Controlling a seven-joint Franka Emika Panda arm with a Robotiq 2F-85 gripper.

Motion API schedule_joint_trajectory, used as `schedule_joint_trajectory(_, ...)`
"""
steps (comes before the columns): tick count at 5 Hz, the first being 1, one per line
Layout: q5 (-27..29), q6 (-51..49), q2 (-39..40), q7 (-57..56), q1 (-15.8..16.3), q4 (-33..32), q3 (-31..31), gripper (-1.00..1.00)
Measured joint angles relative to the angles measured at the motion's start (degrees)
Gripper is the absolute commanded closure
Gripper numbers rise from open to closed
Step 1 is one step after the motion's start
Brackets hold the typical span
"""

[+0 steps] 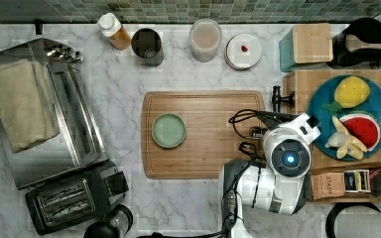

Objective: Open the drawer.

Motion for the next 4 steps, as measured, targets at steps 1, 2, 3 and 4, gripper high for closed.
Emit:
schedule_joint_trajectory(1,-0.92,3.53,1.04,2.60,-0.02,0.00,-0.26,-1.00)
schedule_joint_trajectory(2,-2.14,7.89,3.58,2.60,0.36,0.00,-1.31,-1.00)
schedule_joint_trajectory(3,-2.17,8.23,5.61,2.57,0.87,0.11,-1.11,-1.00)
schedule_joint_trajectory(4,-2.17,7.67,7.72,2.57,2.11,0.11,-1.08,-1.00)
